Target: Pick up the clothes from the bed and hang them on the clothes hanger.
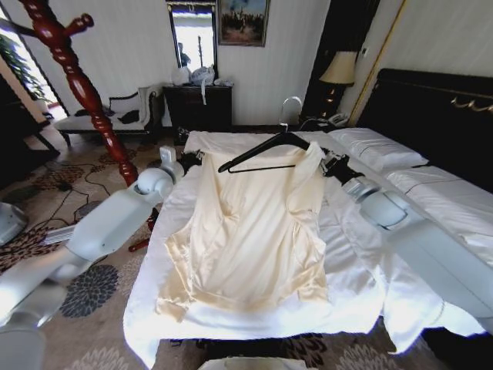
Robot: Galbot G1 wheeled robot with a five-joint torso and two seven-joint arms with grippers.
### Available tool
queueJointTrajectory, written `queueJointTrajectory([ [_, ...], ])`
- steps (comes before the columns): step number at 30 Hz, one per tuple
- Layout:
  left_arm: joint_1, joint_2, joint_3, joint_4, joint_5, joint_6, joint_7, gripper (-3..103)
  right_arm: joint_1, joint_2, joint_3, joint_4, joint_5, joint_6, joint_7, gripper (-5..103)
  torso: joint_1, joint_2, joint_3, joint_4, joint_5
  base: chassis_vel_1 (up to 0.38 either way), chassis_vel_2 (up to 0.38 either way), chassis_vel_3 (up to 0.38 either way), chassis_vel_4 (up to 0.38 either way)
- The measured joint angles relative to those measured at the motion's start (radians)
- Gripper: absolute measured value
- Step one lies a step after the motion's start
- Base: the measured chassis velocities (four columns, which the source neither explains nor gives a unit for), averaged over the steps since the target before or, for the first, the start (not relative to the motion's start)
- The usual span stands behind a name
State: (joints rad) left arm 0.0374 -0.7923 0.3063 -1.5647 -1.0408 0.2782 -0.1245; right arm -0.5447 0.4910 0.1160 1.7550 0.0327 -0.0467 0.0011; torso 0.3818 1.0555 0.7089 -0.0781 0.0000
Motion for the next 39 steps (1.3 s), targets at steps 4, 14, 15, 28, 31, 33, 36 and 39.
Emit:
queueJointTrajectory([
  [4,-0.058,0.023,-0.008,-0.028,-0.068,0.024,-0.033,1,0.030,-0.018,0.000,-0.008,0.010,0.011,-0.006,16,0.000,0.000,0.000,0.0002,-0.0002,0.000,0.000,0.000,0.000],
  [14,-0.179,0.066,0.040,-0.078,-0.196,0.098,-0.109,1,0.048,0.004,-0.003,-0.024,0.012,0.020,-0.016,16,0.000,0.000,0.000,0.0001,-0.0003,0.000,0.000,0.000,0.000],
  [15,-0.164,0.067,0.039,-0.107,-0.201,0.114,-0.131,1,0.031,0.021,-0.009,-0.024,0.003,0.012,-0.012,16,0.000,0.000,0.000,0.0002,0.0001,0.000,0.000,0.000,0.000],
  [28,-0.075,0.134,-0.046,-0.336,-0.299,0.197,-0.212,1,-0.011,0.105,-0.071,-0.137,-0.110,-0.017,0.000,16,0.000,0.000,0.000,0.0003,0.0000,0.000,0.000,0.000,0.000],
  [31,-0.048,0.151,-0.078,-0.369,-0.311,0.200,-0.213,1,-0.001,0.121,-0.091,-0.167,-0.124,-0.024,0.001,16,0.000,0.000,0.000,0.0004,-0.0003,0.000,0.000,0.000,0.000],
  [33,-0.044,0.155,-0.085,-0.374,-0.313,0.200,-0.212,1,0.000,0.125,-0.095,-0.174,-0.128,-0.025,0.002,16,0.000,0.000,0.000,0.0004,-0.0001,0.000,0.000,0.000,0.000],
  [36,-0.015,0.187,-0.131,-0.397,-0.329,0.201,-0.202,1,0.001,0.125,-0.099,-0.197,-0.150,-0.024,0.005,16,0.000,0.000,0.000,0.0000,0.0000,0.000,0.000,0.000,0.000],
  [39,0.001,0.200,-0.153,-0.412,-0.340,0.202,-0.201,1,-0.002,0.122,-0.099,-0.200,-0.164,-0.026,0.005,16,0.000,0.000,0.000,0.0005,-0.0001,0.000,0.000,0.000,0.000],
])
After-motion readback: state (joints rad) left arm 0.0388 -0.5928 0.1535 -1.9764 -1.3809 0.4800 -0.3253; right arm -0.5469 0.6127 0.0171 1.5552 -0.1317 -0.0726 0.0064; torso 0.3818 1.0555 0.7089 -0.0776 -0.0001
